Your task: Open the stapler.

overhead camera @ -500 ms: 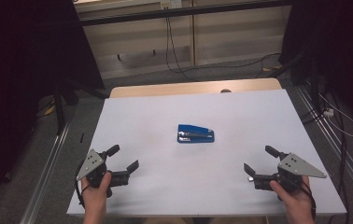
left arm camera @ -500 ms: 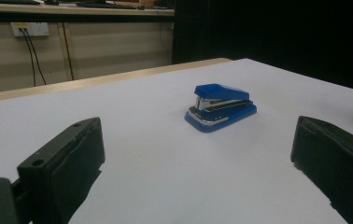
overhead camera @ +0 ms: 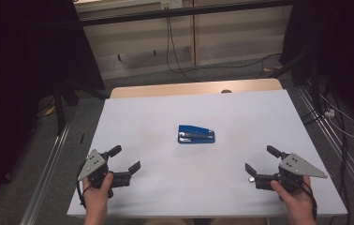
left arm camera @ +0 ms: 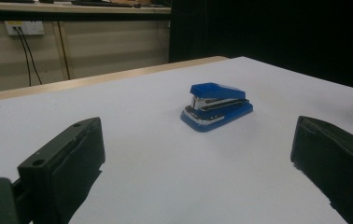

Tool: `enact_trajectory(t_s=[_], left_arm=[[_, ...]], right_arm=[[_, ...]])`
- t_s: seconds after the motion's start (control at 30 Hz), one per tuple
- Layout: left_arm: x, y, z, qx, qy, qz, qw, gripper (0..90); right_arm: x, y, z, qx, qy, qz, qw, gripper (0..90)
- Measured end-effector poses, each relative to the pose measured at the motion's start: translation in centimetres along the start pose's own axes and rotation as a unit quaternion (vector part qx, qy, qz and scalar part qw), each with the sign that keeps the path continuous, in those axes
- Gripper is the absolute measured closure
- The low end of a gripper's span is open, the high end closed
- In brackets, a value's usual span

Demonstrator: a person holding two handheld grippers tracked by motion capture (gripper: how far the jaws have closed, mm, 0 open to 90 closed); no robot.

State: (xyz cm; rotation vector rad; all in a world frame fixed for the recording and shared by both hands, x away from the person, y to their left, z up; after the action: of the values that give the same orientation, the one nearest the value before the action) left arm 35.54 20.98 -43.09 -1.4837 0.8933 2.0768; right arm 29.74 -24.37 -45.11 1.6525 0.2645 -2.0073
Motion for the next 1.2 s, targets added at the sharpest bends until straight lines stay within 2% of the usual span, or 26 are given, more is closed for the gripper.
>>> enact_trajectory(t_s=[0.07,0.33,0.57,0.8,0.97,1.0,1.03,1.2], left_arm=[[-0.1,0.1,-0.1,0.003,0.002,0.000,1.0000,3.1],[-0.1,0.3,-0.5,0.008,-0.006,-0.004,0.9999,3.0],[-0.2,0.5,-0.9,0.010,-0.007,-0.002,0.9999,3.0],[-0.3,0.7,-1.7,0.012,-0.015,-0.001,0.9998,3.0],[-0.4,1.0,-2.3,0.020,-0.019,0.003,0.9996,3.0],[-0.4,1.0,-2.4,0.021,-0.023,-0.003,0.9995,3.0],[-0.5,1.1,-2.5,0.022,-0.021,0.002,0.9995,3.0],[-0.7,1.3,-3.3,0.029,-0.026,0.002,0.9992,3.0]], right_arm=[[0.0,0.0,-0.1,0.002,-0.002,0.006,1.0000,3.1],[0.1,0.5,-0.3,0.005,-0.006,-0.001,1.0000,3.2],[0.0,0.6,-0.4,0.010,-0.009,0.009,0.9999,3.2],[-0.5,0.6,-0.6,0.009,-0.007,0.005,0.9999,3.0],[-0.9,0.6,-1.2,0.006,-0.008,0.010,0.9999,3.0],[-0.9,0.6,-1.3,0.006,-0.009,0.012,0.9999,3.0],[-1.0,0.6,-1.5,0.005,-0.011,0.014,0.9998,3.0],[-1.3,0.8,-2.1,0.003,-0.014,0.009,0.9999,2.9]])
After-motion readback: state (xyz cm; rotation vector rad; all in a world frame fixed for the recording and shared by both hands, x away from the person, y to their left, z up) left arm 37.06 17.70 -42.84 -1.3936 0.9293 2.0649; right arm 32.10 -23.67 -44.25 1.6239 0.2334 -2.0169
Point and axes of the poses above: each handheld gripper's, and its own axes: z roughly backward along the jaws, x roughly out of its underside, y roughly to its right, the point moved 5 cm from there along -z, roughly forward along the jaws, and after that the axes turned 11 degrees about z, right-handed, at the moved point
